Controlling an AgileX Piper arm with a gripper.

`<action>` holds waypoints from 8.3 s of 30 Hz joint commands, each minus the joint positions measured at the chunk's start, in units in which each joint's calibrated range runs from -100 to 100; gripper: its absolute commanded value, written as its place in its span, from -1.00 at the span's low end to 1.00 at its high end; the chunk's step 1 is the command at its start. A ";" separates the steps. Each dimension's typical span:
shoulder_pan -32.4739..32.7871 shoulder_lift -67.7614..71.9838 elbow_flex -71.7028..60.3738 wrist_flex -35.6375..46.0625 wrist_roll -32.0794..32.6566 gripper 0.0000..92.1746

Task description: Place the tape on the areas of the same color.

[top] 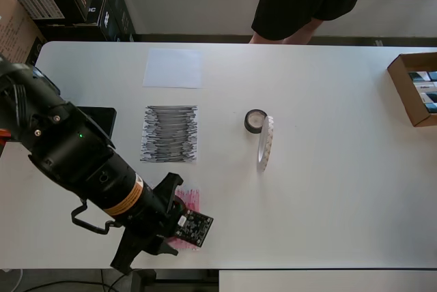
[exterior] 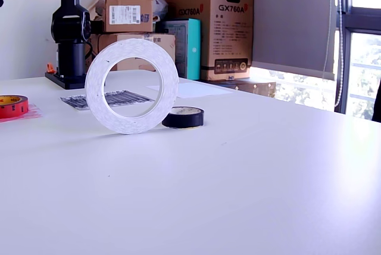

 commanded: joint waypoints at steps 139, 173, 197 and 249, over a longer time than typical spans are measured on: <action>23.64 43.25 -36.47 16.04 37.97 0.21; 23.41 46.53 -36.56 17.90 39.37 0.21; 21.91 45.50 -39.01 18.07 38.63 -1.00; 55.45 8.27 12.88 6.19 12.35 -1.00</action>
